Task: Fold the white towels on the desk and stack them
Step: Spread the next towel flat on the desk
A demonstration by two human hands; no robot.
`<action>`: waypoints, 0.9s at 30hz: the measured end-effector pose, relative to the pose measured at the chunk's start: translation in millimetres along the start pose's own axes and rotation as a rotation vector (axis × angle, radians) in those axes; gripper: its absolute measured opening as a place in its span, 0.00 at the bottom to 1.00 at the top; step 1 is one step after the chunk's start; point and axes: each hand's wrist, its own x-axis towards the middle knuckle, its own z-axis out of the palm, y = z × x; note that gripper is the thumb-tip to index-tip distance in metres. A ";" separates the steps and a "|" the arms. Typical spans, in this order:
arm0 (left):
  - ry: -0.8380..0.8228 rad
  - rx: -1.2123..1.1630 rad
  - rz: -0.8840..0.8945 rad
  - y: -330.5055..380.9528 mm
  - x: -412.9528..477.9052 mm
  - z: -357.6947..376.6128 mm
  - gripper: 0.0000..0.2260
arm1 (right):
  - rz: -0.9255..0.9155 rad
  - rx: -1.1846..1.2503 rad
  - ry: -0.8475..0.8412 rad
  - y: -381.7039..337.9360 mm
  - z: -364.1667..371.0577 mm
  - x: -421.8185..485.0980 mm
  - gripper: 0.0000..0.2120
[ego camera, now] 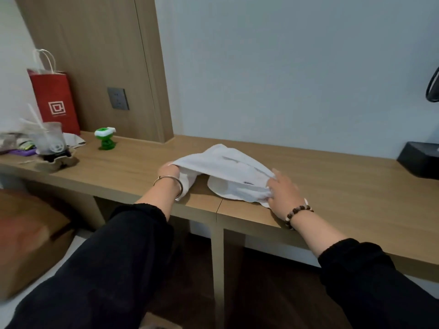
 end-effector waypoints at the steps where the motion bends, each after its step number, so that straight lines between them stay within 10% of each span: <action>1: -0.014 0.015 -0.033 -2.2 3.3 -7.6 0.17 | 0.048 -0.045 0.003 5.1 -3.4 -1.5 0.13; 6: 0.114 0.065 0.076 -26.9 10.3 -40.8 0.14 | 0.358 -0.225 -0.051 37.5 -24.8 -4.6 0.16; 13: -0.065 0.733 0.948 -9.8 -26.6 4.2 0.17 | 0.263 0.253 0.116 8.4 -17.8 3.9 0.16; 22: -0.263 0.505 0.865 -18.7 -59.6 80.8 0.13 | 0.232 0.159 -0.246 7.3 -6.2 28.7 0.39; 27: -0.229 0.632 1.021 -21.0 -37.6 75.3 0.08 | 0.245 0.178 -0.227 11.7 -9.9 37.2 0.17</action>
